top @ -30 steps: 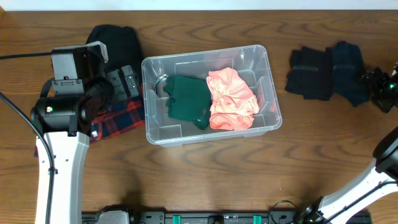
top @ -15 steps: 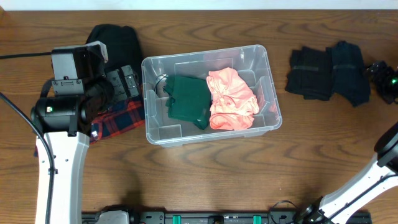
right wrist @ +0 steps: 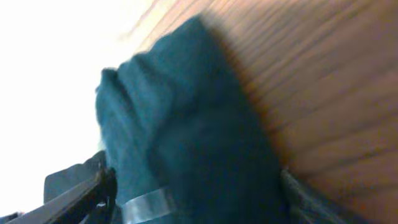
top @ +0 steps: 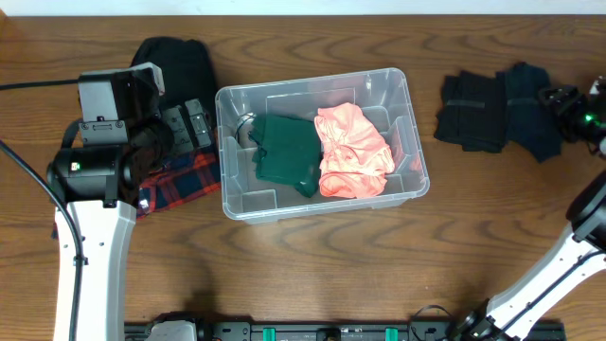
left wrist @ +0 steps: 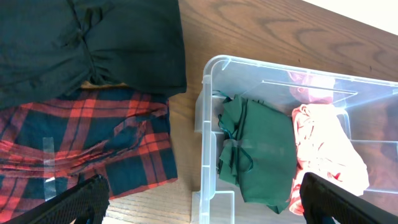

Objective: Pack container
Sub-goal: 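Withdraw the right gripper and grasp the dark navy cloth, then carry the navy cloth into the bin's left side and release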

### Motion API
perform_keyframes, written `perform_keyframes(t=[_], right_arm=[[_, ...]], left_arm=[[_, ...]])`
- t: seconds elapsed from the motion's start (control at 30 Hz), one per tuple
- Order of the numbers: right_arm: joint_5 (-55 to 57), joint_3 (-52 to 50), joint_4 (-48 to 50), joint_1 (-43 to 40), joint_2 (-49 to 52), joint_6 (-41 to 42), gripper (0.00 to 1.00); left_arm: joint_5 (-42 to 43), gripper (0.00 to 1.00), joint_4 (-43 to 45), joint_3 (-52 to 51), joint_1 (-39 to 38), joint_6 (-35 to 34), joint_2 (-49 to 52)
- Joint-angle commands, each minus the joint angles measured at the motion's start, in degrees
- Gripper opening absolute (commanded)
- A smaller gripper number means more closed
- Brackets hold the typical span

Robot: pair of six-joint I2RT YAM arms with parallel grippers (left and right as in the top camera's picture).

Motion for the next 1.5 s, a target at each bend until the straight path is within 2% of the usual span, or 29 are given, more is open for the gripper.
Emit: perform_keyframes(t=[0.0, 0.1, 0.17, 0.3, 0.4, 0.57, 0.7, 0.87, 1.0, 1.2, 1.47], right_arm=[[4.9, -2.2, -4.8, 2.2, 5.0, 1.9, 0.67], [10.5, -2.2, -9.5, 2.4, 5.0, 1.8, 0.56], [14.4, -2.2, -13.0, 2.4, 5.0, 1.8, 0.45], [11.1, -2.2, -16.9, 2.0, 3.8, -3.1, 0.25], [8.8, -2.2, -21.1, 2.1, 0.0, -6.9, 0.18], [9.0, -2.2, -28.7, 3.4, -12.2, -12.0, 0.15], [8.7, -2.2, -33.5, 6.4, -25.6, -11.5, 0.13], [8.7, -2.2, -37.7, 13.0, -40.8, -10.6, 0.11], [8.0, -2.2, -39.1, 21.6, -49.2, -7.8, 0.1], [7.6, -2.4, -36.9, 37.9, -51.7, 1.3, 0.09], [9.9, -10.1, -20.6, 55.2, -45.1, 16.5, 0.09]], left_arm=[[0.3, 0.98, 0.0, 1.0, 0.2, 0.6, 0.3], [0.3, 0.98, 0.0, 1.0, 0.2, 0.6, 0.3], [0.3, 0.98, 0.0, 1.0, 0.2, 0.6, 0.3], [0.3, 0.98, 0.0, 1.0, 0.2, 0.6, 0.3], [0.4, 0.98, 0.0, 1.0, 0.2, 0.6, 0.3], [0.3, 0.98, 0.0, 1.0, 0.2, 0.6, 0.3], [0.3, 0.98, 0.0, 1.0, 0.2, 0.6, 0.3], [0.3, 0.98, 0.0, 1.0, 0.2, 0.6, 0.3], [0.4, 0.98, 0.0, 1.0, 0.2, 0.6, 0.3], [0.3, 0.98, 0.0, 1.0, 0.2, 0.6, 0.3], [0.3, 0.98, 0.0, 1.0, 0.2, 0.6, 0.3]])
